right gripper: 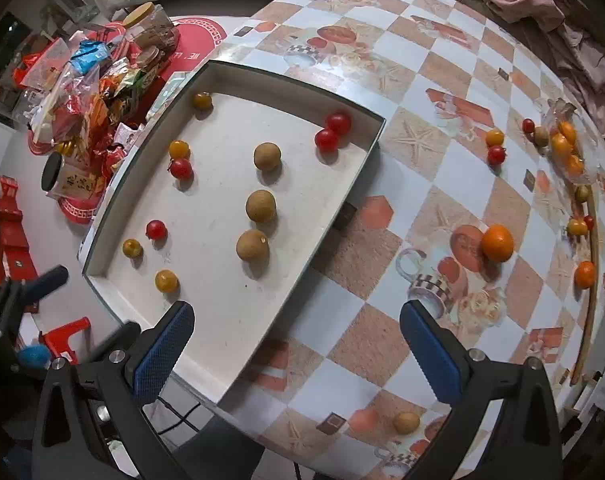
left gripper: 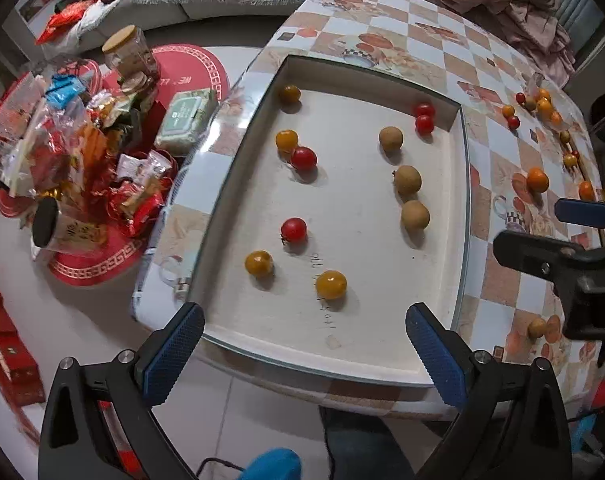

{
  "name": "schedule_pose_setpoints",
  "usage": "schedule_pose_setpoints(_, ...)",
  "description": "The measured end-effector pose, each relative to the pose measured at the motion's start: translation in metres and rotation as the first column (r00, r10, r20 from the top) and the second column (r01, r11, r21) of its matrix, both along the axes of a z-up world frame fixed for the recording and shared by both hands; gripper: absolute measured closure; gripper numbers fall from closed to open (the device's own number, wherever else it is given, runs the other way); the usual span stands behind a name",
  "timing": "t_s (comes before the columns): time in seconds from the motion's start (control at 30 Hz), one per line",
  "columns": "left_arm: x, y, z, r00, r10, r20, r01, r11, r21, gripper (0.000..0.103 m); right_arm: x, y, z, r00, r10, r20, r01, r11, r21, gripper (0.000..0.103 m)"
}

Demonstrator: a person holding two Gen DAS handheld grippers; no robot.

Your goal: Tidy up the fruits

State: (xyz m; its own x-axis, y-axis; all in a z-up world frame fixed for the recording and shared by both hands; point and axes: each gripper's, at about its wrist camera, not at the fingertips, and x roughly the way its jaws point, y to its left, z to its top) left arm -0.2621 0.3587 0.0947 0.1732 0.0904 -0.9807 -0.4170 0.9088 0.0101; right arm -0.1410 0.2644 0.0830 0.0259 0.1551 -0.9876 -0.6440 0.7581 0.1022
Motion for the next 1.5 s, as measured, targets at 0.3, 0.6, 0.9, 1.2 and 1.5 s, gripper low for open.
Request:
schedule_pose_setpoints(0.3,0.008,-0.006,0.016,0.998,-0.051,-0.023,0.051,0.999,0.004,0.002,-0.006,-0.003,0.021,1.0,0.007,0.014,-0.007,1.0,-0.009,0.0)
schedule_pose_setpoints(0.6,0.015,-0.012,0.025,0.997,-0.077,-0.027,0.078,0.997,0.02,0.002,-0.006,0.0,0.03,1.0,0.01,0.023,-0.01,1.0,-0.005,0.0)
schedule_pose_setpoints(0.9,0.018,-0.013,0.029,0.995,-0.091,-0.03,0.092,0.995,0.037,0.002,-0.004,0.001,0.035,1.0,0.009,0.023,-0.009,1.0,0.004,0.0)
schedule_pose_setpoints(1.2,0.019,-0.013,0.028,0.995,-0.09,-0.04,0.092,0.995,0.047,0.002,-0.004,0.003,0.035,1.0,0.014,0.022,-0.014,1.0,0.006,0.0)
schedule_pose_setpoints(1.5,0.02,-0.016,0.027,0.994,-0.101,-0.047,0.103,0.993,0.051,0.002,-0.005,0.004,0.035,1.0,0.017,0.02,-0.017,1.0,0.011,0.0)
